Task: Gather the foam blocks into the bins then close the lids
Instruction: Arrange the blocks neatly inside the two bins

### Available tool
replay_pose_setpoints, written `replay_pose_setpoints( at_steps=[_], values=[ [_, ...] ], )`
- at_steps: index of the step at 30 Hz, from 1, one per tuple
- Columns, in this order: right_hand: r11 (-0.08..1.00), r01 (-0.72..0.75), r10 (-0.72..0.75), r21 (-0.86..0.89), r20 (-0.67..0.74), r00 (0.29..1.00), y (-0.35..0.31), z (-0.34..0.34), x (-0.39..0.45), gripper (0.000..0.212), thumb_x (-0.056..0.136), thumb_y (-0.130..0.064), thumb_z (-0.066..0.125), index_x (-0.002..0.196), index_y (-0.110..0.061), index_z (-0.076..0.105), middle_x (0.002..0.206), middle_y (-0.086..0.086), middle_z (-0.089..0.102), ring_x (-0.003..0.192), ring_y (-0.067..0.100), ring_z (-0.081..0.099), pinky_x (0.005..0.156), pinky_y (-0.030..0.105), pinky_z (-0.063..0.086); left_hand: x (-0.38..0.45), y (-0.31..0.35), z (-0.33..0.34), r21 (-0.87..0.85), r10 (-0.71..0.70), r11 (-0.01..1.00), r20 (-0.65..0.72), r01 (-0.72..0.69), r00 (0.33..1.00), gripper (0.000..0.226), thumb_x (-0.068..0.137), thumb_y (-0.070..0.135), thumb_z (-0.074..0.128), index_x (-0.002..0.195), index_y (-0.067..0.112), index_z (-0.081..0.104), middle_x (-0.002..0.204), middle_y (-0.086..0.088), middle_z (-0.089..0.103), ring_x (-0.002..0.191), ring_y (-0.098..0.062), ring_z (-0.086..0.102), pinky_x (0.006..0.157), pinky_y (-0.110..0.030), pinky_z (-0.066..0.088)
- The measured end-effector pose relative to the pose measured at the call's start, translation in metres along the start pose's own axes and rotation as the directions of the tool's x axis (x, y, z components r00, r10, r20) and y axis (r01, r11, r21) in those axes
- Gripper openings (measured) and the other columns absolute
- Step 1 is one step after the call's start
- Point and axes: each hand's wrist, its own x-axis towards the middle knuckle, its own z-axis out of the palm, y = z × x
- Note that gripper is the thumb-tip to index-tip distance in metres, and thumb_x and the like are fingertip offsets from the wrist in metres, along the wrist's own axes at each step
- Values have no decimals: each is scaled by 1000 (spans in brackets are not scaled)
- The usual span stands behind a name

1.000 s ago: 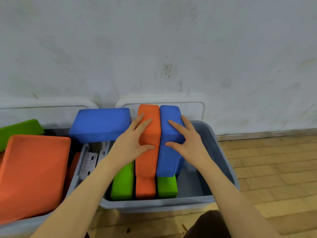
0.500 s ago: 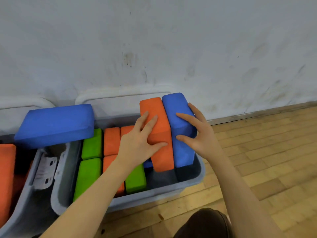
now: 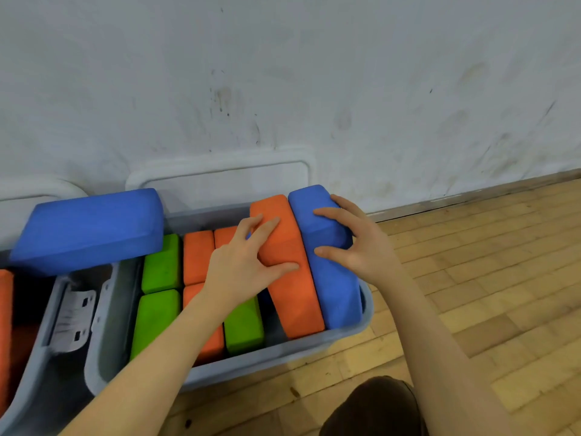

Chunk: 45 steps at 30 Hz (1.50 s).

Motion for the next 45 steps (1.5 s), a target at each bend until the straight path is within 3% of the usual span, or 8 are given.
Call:
replay_pose_setpoints(
  at_steps=[3,11,19,23,27,31,36,45],
  values=[
    [999,-35,35,0,16,999,7,15,3,58,71,-25,81,120,-43,55,148,-15,32,128,-1,37,97,25,41,1,-13,6,39,-35,999,71,32,997,96,53,81,42,138,36,42,144,8,39,112,-20,58,82,-35,51],
    [990,-79,73,121,48,996,37,36,-22,55,66,-12,85,108,-32,55,138,-8,32,126,-1,34,95,8,33,-19,-26,31,174,265,951,-39,-254,964,73,67,67,52,125,23,56,125,-11,59,72,-21,68,44,-24,46],
    [986,-83,121,-142,283,952,69,51,-46,80,70,-22,82,138,-32,41,143,1,17,132,14,25,104,26,33,-55,-39,65,137,304,943,22,-304,952,60,73,60,56,122,25,59,123,-7,60,79,-20,68,49,-26,50],
    [966,-149,230,-213,436,870,84,69,-56,73,79,-49,69,142,-32,39,157,-8,-1,139,15,26,109,38,35,-64,-51,81,71,144,985,188,-160,972,59,91,63,29,119,24,64,113,4,60,73,-16,66,47,-22,44],
    [890,-31,261,-455,452,853,91,91,-58,54,95,-55,38,143,-32,38,156,-9,22,141,15,23,109,36,30,-68,-67,100,186,100,973,207,-140,973,50,93,53,32,111,23,68,107,-1,61,75,-30,58,63,-35,48],
    [881,-1,197,-474,364,911,95,94,-39,45,98,-46,39,138,-28,46,141,-7,47,131,19,38,103,36,33,-42,-66,109,288,-56,957,259,-22,964,58,80,55,36,119,21,62,125,-7,56,104,-39,53,84,-47,41],
    [839,-83,315,-538,356,880,105,115,-17,52,99,-46,35,148,-34,24,157,3,17,129,31,36,97,42,42,-30,-72,130,427,-275,902,444,69,853,67,89,66,27,148,41,5,159,2,-3,145,-30,-3,114,-49,1],
    [839,-215,442,-500,396,805,107,131,-10,67,93,-55,43,150,-38,11,158,10,-10,118,37,50,88,40,48,-34,-78,135,438,-306,896,491,72,816,66,90,68,18,146,43,-7,158,6,-13,144,-27,-15,112,-54,-8]
  ],
)
